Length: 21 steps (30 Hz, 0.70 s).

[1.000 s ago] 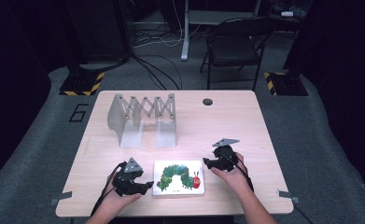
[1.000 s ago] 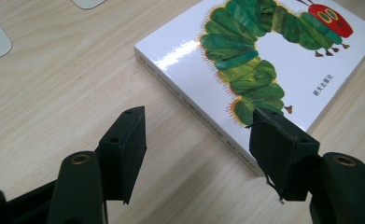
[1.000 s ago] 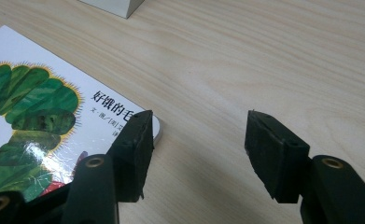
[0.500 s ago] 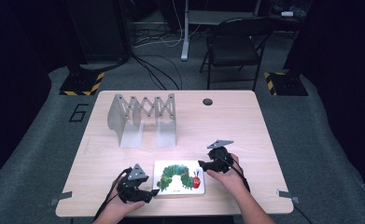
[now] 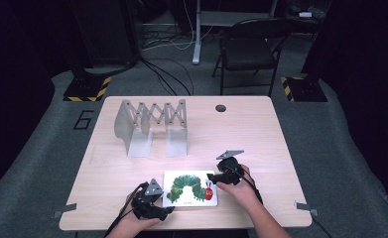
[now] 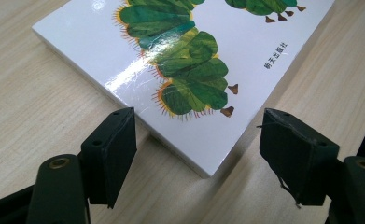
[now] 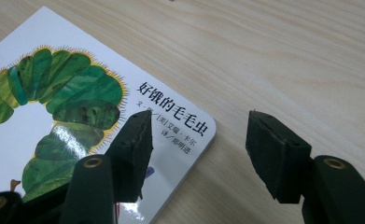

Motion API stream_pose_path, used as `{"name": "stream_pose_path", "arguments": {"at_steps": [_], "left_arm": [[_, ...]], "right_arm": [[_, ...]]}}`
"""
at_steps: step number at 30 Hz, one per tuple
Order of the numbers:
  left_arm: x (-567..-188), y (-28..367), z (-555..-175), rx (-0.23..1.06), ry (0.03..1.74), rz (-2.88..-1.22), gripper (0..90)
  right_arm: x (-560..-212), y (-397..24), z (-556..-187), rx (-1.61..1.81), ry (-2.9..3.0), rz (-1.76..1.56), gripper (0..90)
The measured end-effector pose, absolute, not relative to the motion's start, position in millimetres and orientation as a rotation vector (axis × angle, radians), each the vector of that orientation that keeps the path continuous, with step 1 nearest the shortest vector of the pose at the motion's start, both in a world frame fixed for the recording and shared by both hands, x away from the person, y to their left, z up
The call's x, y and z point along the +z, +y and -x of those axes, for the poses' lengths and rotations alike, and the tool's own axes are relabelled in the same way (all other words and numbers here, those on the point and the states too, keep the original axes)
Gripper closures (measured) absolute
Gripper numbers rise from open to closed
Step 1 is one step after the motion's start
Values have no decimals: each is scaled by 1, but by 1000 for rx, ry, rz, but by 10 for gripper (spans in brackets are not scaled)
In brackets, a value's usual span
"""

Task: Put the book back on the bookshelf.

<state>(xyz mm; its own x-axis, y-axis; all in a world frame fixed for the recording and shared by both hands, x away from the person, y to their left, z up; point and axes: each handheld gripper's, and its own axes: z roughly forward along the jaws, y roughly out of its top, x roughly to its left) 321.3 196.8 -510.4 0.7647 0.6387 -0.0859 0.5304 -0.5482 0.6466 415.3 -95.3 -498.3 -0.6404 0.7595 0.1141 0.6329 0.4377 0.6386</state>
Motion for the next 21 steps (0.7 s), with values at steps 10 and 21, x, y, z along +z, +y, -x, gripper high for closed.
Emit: {"name": "stream_pose_path", "arguments": {"at_steps": [10,21], "left_arm": [[-513,195,-321,246,882,-2291,258],[-516,193,-320,273,867,-2309,224]], "right_arm": [[-503,-88,-416,977,2515,-1239,404],[-505,-86,-419,1004,2529,-1240,398]]}}
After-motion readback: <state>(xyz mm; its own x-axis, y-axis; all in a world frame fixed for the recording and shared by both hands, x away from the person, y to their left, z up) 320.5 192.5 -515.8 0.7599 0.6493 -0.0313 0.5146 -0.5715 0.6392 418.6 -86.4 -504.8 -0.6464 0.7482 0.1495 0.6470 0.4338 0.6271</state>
